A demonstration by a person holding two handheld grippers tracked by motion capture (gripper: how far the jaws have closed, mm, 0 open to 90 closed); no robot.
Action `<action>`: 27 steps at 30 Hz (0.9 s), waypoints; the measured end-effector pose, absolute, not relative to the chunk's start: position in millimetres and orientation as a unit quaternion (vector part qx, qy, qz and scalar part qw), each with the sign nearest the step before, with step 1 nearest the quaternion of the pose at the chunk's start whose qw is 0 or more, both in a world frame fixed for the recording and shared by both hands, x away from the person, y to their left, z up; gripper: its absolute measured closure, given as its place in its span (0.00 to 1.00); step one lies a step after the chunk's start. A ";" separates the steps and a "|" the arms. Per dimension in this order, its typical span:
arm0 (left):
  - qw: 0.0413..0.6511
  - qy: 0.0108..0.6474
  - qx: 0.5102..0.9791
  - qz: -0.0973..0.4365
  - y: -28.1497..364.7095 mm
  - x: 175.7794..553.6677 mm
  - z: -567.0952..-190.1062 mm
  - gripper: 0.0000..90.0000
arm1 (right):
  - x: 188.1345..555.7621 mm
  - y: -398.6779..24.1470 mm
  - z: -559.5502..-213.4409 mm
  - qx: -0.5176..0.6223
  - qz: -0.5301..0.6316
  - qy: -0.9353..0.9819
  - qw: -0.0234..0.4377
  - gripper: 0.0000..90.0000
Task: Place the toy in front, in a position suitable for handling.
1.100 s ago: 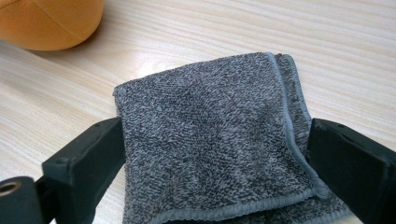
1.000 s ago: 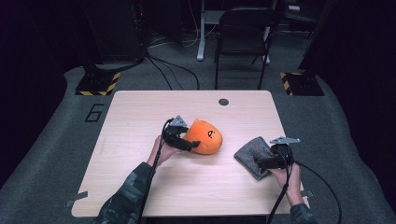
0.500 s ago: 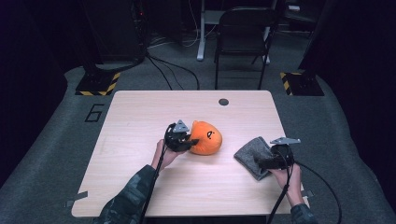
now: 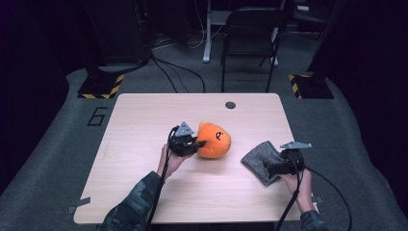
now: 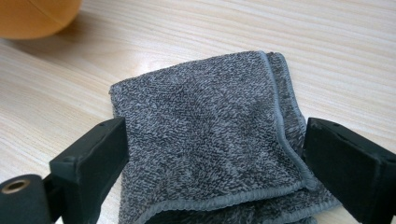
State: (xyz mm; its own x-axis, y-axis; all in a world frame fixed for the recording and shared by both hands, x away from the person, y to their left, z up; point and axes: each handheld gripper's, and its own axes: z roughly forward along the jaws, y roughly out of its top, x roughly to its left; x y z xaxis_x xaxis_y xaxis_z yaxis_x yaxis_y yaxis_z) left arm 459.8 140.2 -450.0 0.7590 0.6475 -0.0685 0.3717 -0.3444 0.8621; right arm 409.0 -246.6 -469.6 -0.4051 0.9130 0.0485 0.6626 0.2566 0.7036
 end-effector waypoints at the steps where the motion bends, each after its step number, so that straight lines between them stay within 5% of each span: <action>1: 0.471 0.320 0.807 0.155 138.2 453.9 -444.9 0.80 | 408.9 -246.7 -469.8 0.511 0.331 0.771 0.189 0.07; 27: 0.456 0.394 0.779 0.175 124.7 406.7 -459.4 0.77 | 408.4 -241.2 -474.9 0.513 0.323 0.774 0.182 0.07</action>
